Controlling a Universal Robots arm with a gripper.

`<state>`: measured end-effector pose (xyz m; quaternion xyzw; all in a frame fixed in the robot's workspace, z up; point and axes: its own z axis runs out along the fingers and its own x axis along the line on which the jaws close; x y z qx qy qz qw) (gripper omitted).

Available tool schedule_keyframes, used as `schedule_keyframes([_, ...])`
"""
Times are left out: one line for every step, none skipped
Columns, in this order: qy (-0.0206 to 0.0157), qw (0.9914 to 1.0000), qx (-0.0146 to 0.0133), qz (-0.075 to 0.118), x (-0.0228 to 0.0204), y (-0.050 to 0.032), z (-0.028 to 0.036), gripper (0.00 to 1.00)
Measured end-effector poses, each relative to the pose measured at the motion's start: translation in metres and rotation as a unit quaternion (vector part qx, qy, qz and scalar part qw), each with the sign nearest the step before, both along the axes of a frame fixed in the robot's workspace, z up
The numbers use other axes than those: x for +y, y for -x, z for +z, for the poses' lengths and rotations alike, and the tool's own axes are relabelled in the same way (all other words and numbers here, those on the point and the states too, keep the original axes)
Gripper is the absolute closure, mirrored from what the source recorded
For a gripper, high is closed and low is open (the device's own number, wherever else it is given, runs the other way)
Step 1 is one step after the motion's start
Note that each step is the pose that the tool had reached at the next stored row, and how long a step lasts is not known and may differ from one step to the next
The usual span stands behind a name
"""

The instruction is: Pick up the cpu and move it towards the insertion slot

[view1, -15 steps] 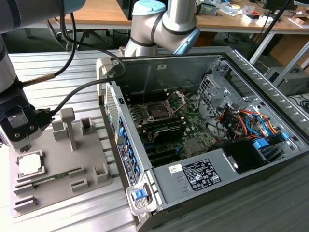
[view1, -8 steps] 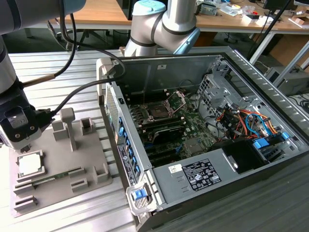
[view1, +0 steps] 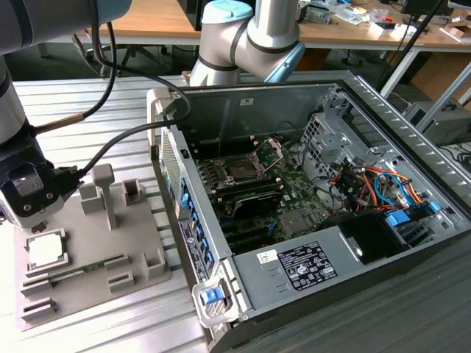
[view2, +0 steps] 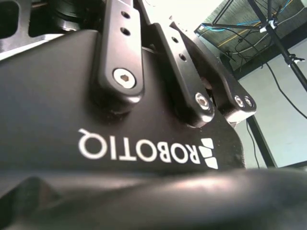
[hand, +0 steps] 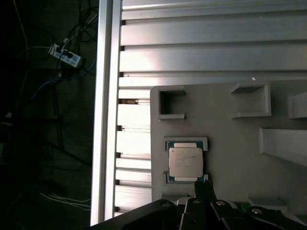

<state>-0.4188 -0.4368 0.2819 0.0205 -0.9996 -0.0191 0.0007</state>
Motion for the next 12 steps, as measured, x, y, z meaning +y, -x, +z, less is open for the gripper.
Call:
schedule_keyframes([0.0000,1.00000,0.0000,0.000,0.0000,0.0000,-0.0008,0.89])
schedule_keyframes([0.0000,1.00000,0.0000,0.000,0.0000,0.0000,-0.0017,0.89])
schedule_keyframes([0.0000,1.00000,0.0000,0.000,0.0000,0.0000,-0.0019,0.89])
schedule_keyframes([0.0000,1.00000,0.0000,0.000,0.0000,0.0000,-0.0020,0.89])
schedule_keyframes([0.0000,1.00000,0.0000,0.000,0.0000,0.0000,-0.0022,0.89])
schedule_keyframes([0.0000,1.00000,0.0000,0.000,0.0000,0.0000,-0.0024,0.89])
schedule_keyframes([0.0000,1.00000,0.0000,0.000,0.0000,0.0000,-0.0025,0.89])
schedule_keyframes([0.0000,1.00000,0.0000,0.000,0.0000,0.0000,-0.0028,0.89])
schedule_keyframes([0.0000,1.00000,0.0000,0.000,0.0000,0.0000,-0.0029,0.89])
schedule_keyframes([0.0000,1.00000,0.0000,0.000,0.0000,0.0000,-0.0031,0.89])
schedule_keyframes([0.0000,1.00000,0.0000,0.000,0.0000,0.0000,-0.0033,0.89])
schedule_keyframes([0.0000,1.00000,0.0000,0.000,0.0000,0.0000,-0.0035,0.89])
